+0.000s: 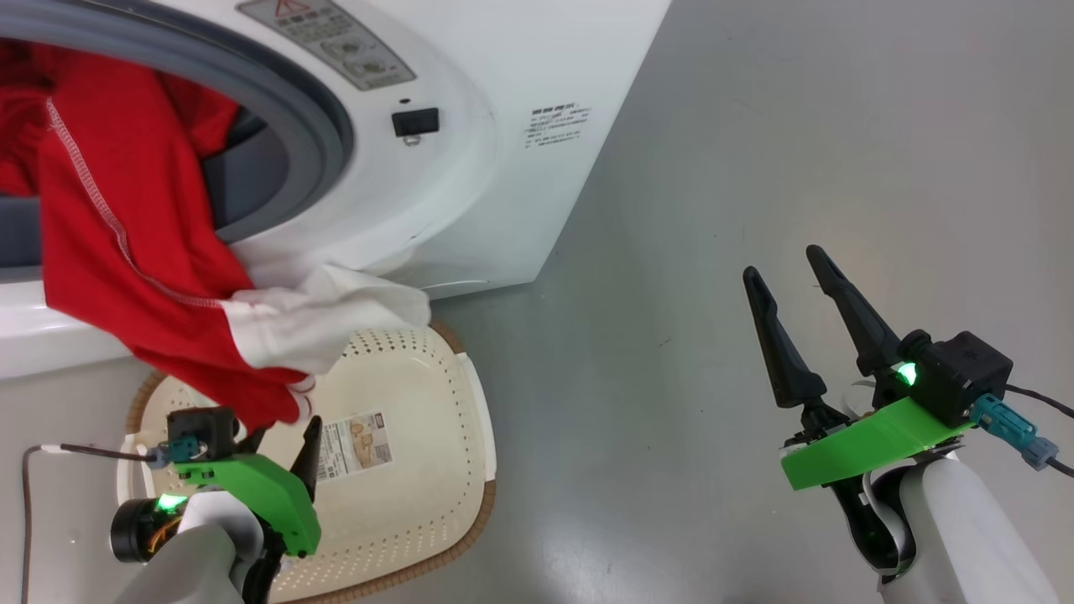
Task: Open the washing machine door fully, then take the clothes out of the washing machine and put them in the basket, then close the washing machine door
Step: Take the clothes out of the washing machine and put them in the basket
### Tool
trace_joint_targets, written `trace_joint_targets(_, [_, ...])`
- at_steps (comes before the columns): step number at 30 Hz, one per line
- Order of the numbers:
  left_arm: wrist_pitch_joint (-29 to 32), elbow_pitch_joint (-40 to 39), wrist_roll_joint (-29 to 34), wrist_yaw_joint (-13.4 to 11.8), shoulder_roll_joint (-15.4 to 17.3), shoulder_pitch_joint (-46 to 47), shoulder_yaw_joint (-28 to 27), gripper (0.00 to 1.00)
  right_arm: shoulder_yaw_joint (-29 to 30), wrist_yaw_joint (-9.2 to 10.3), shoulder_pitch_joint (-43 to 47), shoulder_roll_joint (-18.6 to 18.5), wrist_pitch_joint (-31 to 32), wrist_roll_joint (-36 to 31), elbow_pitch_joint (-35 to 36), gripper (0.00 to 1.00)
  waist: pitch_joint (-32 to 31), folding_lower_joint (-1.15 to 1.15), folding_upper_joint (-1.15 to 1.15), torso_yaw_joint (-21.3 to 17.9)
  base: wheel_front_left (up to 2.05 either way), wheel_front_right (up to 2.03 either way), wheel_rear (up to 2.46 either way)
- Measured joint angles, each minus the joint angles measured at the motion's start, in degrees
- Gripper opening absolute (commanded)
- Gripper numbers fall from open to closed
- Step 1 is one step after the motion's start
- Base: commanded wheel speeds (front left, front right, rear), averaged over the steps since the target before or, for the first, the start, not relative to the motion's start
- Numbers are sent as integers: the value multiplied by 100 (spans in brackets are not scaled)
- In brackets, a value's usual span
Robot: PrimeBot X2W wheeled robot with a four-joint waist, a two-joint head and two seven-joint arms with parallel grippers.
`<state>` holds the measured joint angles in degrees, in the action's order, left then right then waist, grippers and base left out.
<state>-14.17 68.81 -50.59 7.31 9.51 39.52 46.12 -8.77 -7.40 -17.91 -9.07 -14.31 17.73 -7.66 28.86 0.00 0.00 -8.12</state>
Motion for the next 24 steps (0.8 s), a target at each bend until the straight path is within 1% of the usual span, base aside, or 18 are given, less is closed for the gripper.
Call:
trace_joint_targets(8, [-4, -21, -227, 0, 52, 13, 40, 100, 15, 0, -1, 9, 0, -2, -1, 100, -25, 0, 0, 67, 0, 0, 0])
trace_joint_targets(13, [-11, -268, -257, 0, 135, 52, -66, 100, 36, 0, -1, -2, -1, -2, -1, 100, -64, 0, 0, 155, 0, 0, 0])
trace_joint_targets(20, [-11, -745, -102, 0, 221, 65, -710, 100, 67, 0, -1, -27, 0, -3, -1, 100, -154, 0, 0, 286, 0, 0, 0])
trace_joint_targets(24, [-12, -1069, 187, 0, 294, -29, -1181, 100, 84, 0, 2, -43, 0, -3, -9, 100, -238, 0, 0, 344, 0, 0, 0])
